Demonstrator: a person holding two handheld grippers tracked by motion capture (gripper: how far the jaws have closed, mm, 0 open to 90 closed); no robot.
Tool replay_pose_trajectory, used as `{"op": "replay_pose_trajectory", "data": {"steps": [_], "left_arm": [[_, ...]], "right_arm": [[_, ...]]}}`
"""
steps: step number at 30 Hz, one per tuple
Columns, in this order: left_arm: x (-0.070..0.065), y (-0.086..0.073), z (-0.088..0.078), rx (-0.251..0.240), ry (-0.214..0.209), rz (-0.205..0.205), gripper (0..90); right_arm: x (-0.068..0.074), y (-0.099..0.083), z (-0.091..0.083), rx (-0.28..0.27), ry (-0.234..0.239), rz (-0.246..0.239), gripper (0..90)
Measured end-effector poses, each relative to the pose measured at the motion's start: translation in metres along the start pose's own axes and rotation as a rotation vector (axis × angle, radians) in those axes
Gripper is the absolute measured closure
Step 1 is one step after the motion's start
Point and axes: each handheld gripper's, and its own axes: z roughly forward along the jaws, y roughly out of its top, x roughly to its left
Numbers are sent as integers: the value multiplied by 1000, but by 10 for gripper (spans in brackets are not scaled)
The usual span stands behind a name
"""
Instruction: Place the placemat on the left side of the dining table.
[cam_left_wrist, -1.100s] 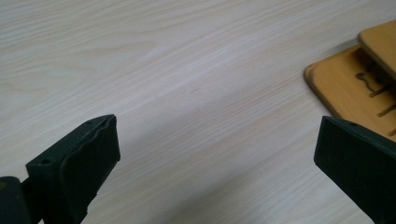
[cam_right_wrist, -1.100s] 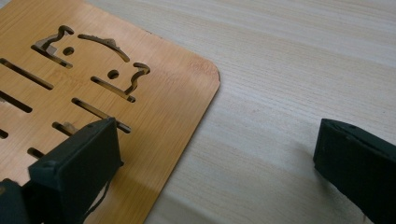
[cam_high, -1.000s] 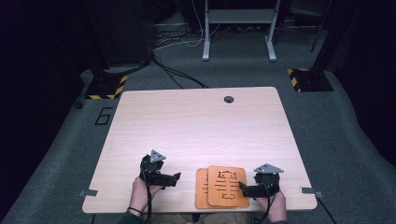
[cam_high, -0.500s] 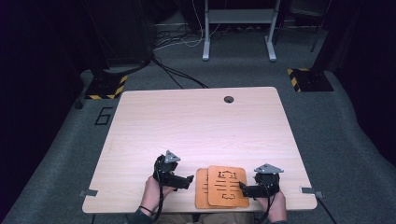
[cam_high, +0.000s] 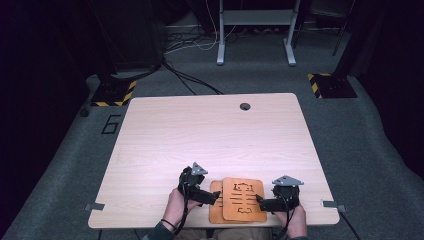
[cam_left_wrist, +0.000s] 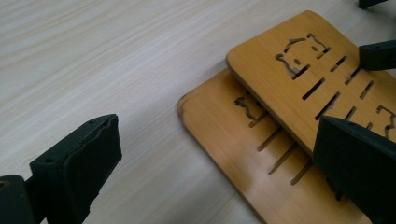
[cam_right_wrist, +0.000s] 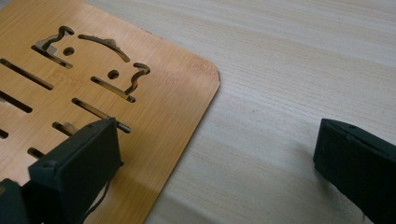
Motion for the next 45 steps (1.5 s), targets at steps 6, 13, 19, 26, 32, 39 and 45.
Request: {"op": "replay_pose_trajectory", "data": {"steps": [6, 13, 19, 26, 32, 39, 45], "left_arm": [[-14, 2, 13, 19, -49, 9, 10], [-25, 7, 25, 43, -80, 28, 5], [-32, 11, 34, 65, -119, 31, 4], [-39, 13, 43, 92, -147, 41, 0], [-43, 14, 47, 93, -149, 40, 2], [-42, 15, 48, 86, -152, 28, 1], [-39, 16, 47, 78, -168, 0, 13]], "right_arm": [[0, 0, 0, -1, 0, -1, 0], [0, 0, 0, -2, -1, -2, 0], [0, 0, 0, -2, -1, -1, 0], [0, 0, 0, -2, -1, -3, 0], [0, 0, 0, -3, -1, -3, 0], [0, 0, 0, -2, -2, -1, 0], [-1, 0, 0, -2, -2, -1, 0]]}}
